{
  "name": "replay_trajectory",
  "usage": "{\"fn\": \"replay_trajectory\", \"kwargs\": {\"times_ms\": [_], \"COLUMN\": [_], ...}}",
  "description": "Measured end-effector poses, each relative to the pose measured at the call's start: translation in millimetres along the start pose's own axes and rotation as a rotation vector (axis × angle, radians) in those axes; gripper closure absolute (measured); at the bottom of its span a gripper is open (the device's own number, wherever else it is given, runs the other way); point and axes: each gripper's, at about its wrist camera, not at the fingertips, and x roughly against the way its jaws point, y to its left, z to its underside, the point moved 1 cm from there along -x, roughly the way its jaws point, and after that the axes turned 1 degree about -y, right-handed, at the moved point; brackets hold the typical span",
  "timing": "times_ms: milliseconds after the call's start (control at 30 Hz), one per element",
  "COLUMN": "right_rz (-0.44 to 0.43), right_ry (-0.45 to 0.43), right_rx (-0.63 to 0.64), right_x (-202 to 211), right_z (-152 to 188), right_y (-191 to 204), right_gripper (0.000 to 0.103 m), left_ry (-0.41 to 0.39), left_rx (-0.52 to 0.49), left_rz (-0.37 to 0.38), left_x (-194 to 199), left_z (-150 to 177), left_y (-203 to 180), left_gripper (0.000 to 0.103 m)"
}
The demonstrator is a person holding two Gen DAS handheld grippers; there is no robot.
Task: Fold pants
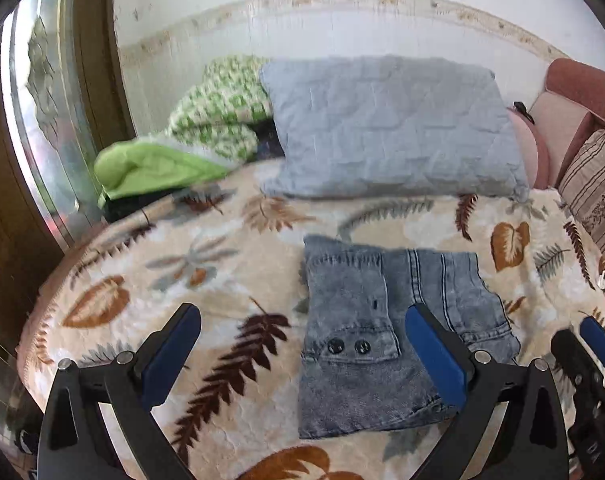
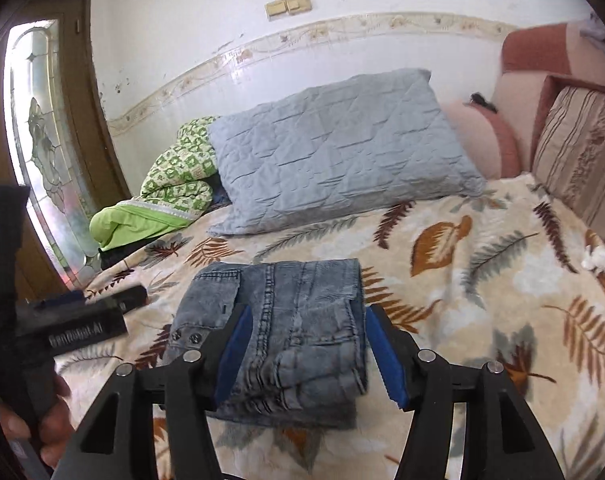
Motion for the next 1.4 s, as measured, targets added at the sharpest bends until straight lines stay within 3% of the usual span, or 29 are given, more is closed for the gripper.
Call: {"fn": "replay_trajectory", "kwargs": {"times_ms": [167, 767, 1400], "right_rz": [0.020, 0.012, 0.019], "right_ry": [-0.035, 0.025, 0.065], "right_rx": [0.066, 0.094, 0.056], "right_x": [2.6, -42.0, -47.6], "right_z": [6.2, 11.6, 15.0], "right_y": [3.6, 13.9, 5.7], "right_gripper": [0.038, 0.038, 0.038], "left_ry": [-0.027, 0.005, -0.068], "left_rx": [0.002, -0.028, -0.032], "left_rz": [0.006, -0.028, -0.002], "left_x": [5.3, -39.5, -20.5], "left_z": [1.2, 10.4, 4.6], "left_y": [-1.9, -4.2, -9.3], "left_gripper": [0.001, 0.001, 0.001]}}
